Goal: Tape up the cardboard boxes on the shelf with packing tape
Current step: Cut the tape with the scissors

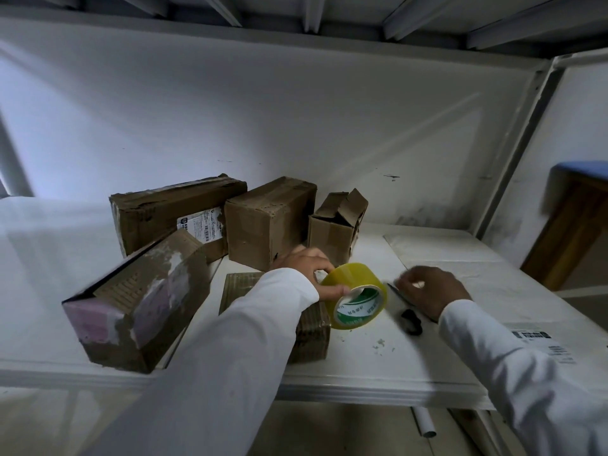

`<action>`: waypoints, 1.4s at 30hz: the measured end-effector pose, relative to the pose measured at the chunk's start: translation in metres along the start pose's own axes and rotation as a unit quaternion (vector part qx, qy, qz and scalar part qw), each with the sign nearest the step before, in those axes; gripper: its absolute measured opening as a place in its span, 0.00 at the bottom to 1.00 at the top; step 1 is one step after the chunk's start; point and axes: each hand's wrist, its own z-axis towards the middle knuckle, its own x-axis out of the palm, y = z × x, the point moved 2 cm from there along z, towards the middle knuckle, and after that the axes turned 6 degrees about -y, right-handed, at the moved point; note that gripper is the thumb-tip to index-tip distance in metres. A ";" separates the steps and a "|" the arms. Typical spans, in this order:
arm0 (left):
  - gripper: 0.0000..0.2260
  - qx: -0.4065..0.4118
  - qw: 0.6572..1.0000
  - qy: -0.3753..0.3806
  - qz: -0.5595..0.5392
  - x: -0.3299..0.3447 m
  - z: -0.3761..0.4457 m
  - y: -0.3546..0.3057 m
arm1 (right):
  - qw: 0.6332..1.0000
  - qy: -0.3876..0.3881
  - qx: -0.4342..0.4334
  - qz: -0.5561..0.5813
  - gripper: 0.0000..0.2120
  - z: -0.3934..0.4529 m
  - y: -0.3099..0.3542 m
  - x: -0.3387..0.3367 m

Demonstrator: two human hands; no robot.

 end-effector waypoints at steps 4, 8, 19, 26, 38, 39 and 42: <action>0.23 0.003 1.000 0.009 0.004 0.000 0.000 0.000 | 0.964 0.107 -0.050 0.236 0.20 -0.004 0.045 0.012; 0.21 -0.035 0.999 -0.021 -0.011 0.001 -0.003 0.000 | 0.959 0.134 -0.071 0.241 0.15 -0.007 0.050 0.014; 0.11 -0.217 0.925 -0.234 -0.208 -0.006 0.002 0.018 | 0.998 -0.069 0.007 0.010 0.10 0.010 -0.022 0.003; 0.10 -0.223 0.928 -0.218 -0.204 -0.007 0.003 0.017 | 0.981 -0.125 -0.069 0.128 0.18 -0.013 0.045 0.019; 0.08 -0.223 0.932 -0.215 -0.191 -0.004 0.005 0.021 | 0.946 0.173 0.057 0.268 0.27 -0.013 0.112 0.089; 0.08 -0.220 0.933 -0.212 -0.190 -0.003 0.005 0.022 | 0.946 0.169 0.055 0.270 0.27 -0.013 0.112 0.091; 0.08 -0.216 0.934 -0.210 -0.192 -0.002 0.006 0.022 | 0.951 0.181 0.056 0.244 0.25 -0.011 0.114 0.093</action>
